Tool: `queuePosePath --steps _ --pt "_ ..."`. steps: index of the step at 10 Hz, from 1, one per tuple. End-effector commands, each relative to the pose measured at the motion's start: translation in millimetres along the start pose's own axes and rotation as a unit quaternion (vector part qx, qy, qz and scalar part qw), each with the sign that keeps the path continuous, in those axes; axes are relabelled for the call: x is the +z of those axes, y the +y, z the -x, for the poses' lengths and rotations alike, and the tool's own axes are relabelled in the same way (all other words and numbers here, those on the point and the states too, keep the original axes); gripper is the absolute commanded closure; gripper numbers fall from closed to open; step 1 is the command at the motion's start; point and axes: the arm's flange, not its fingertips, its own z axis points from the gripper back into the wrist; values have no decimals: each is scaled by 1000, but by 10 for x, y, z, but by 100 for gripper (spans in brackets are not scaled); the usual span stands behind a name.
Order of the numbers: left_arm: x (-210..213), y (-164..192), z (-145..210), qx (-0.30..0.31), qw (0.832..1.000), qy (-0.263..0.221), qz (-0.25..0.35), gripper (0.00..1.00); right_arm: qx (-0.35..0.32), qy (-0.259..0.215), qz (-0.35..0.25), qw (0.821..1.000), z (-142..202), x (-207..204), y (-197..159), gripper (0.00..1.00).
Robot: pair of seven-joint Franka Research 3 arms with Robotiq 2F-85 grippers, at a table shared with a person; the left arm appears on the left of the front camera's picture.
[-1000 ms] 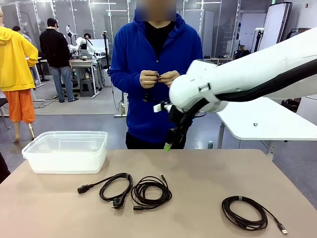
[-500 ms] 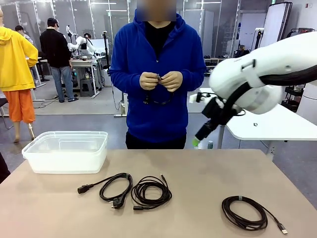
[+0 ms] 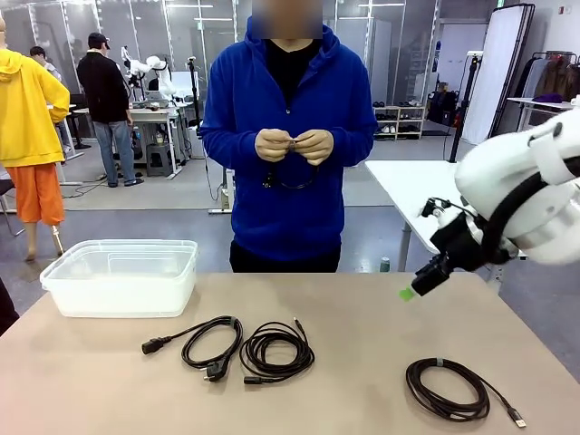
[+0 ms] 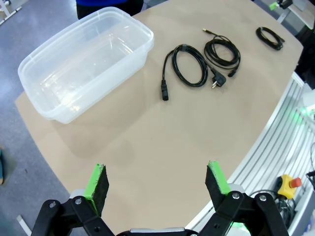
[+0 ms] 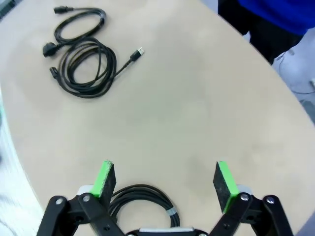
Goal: Organize and store the cables.
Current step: Place the Power Cable into the Organizing box.
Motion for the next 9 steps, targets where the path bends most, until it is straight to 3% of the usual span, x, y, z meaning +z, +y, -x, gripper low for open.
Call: queuePosePath --steps 1,3,6,9 --pt "6 13 11 -8 1000 -6 9 0 19 -48 14 999 250 -33 88 0" --pt "0 0 0 0 1000 0 0 0 46 -83 11 995 479 32 162 0" --pt "-171 -253 -529 -147 988 30 -23 0 72 -110 15 991 606 114 193 0" --pt "-661 -619 -1119 -291 954 61 -25 0 90 -126 15 988 783 140 346 0"
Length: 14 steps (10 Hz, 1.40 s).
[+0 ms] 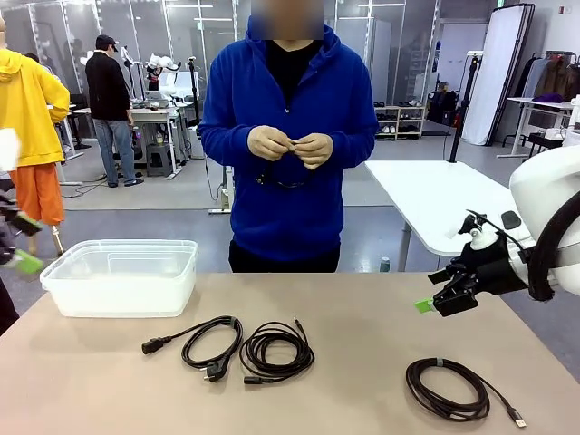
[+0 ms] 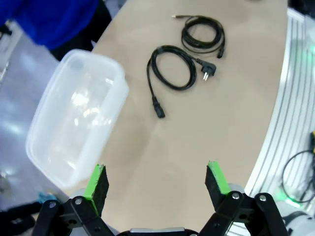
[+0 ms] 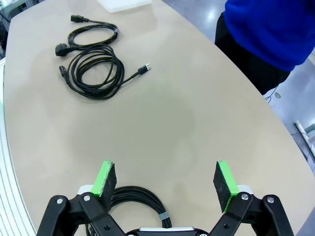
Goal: Organize and store the cables.
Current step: Place the Power Cable into the Organizing box.
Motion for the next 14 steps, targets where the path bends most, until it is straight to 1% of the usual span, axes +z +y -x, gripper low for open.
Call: queuePosePath --steps 1,3,5,7,8,9,10,12,13,14 --pt "-319 121 -347 -76 997 17 -7 0 16 -21 -7 1000 279 39 287 0" --pt "-649 56 -835 -136 990 36 7 0 27 -13 -3 1000 336 69 387 0" --pt "-997 -4 -1189 -176 983 49 29 0 19 -5 4 1000 405 167 468 0" --pt "-1375 -79 -1437 -200 977 56 53 0 -10 26 5 1000 456 357 466 0" --pt "-1537 -127 -1511 -218 972 58 62 0 -10 38 -2 999 472 412 481 0" --pt "-1676 -174 -1594 -233 969 44 71 0 -4 35 -1 999 468 463 509 0" --pt "-1852 -173 -1660 -240 968 38 66 0 -3 34 3 999 553 521 508 0" --pt "-2044 -210 -1730 -239 967 51 64 0 2 5 5 1000 746 631 570 0" --pt "-2124 -246 -1731 -242 966 66 64 0 8 -7 2 1000 845 684 609 0" --pt "-2209 -263 -1743 -246 965 71 60 0 -6 -14 5 1000 970 715 584 0"
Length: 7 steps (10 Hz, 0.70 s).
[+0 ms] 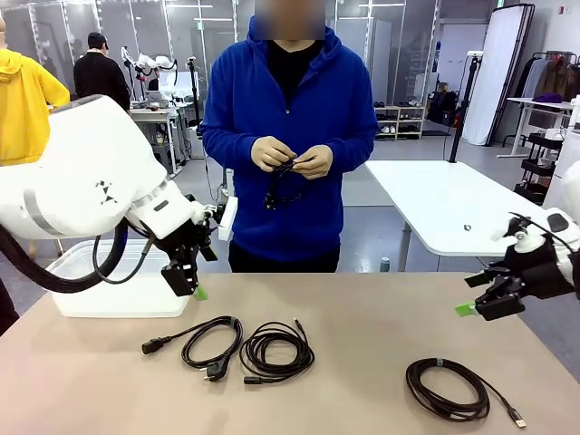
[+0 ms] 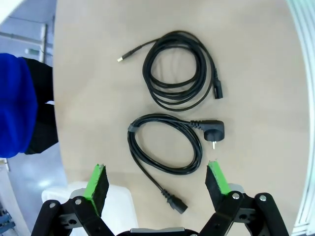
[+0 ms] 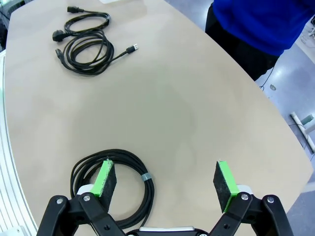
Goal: Organize and store the cables.
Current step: Place the Power Cable into the Organizing box.
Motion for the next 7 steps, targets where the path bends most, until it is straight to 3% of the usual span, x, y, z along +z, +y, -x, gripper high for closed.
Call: queuePosePath --steps 1,4,5,6,7 --pt "-63 56 -23 3 1000 1 -13 0 6 -24 -1 1000 582 229 886 0" --pt "-125 32 43 25 1000 -7 -4 0 29 -36 -2 999 634 233 917 0" --pt "-100 9 14 6 1000 2 0 0 21 -54 2 998 632 204 855 0" --pt "-100 9 14 6 1000 2 0 0 8 -24 -3 1000 246 182 -88 0" --pt "-100 9 14 6 1000 2 0 0 8 -24 -3 1000 246 182 -88 0"
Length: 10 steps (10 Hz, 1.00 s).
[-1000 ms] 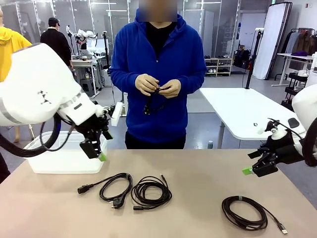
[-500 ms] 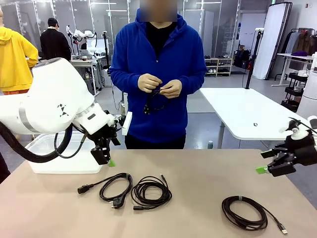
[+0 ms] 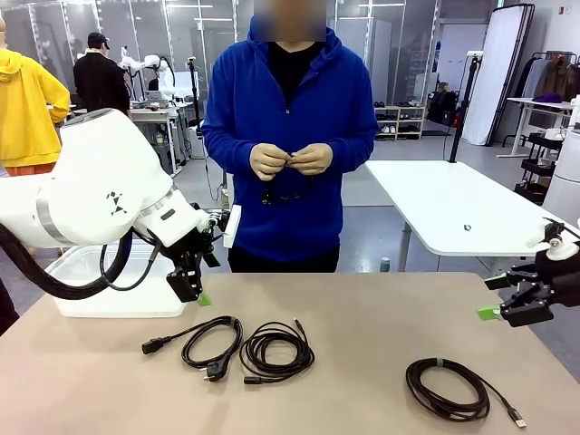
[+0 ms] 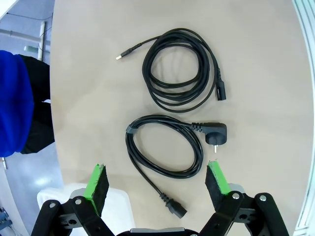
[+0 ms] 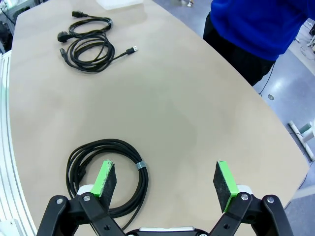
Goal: Organize and store the cables.
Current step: Place the Power Cable into the Organizing box.
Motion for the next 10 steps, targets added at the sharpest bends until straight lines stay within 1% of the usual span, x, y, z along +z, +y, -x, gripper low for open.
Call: queuePosePath --steps 1,5,6,7,8,10 --pt "9 4 4 -3 1000 1 -1 0 -4 6 1 1000 -9 0 -1 0" --pt "-2 -6 -12 -1 1000 0 0 0 -4 6 1 1000 -9 0 -1 0" --pt "-58 29 -51 -8 1000 13 12 0 1 1 0 1000 -4 -4 2 0" --pt "-107 88 -99 -17 1000 8 21 0 7 -20 -4 1000 82 146 -3 0" --pt "-207 171 -134 -22 999 21 41 0 3 -32 -16 999 231 292 -18 0" --pt "-402 292 -121 -16 997 42 56 0 33 -49 -21 998 437 537 -23 0"
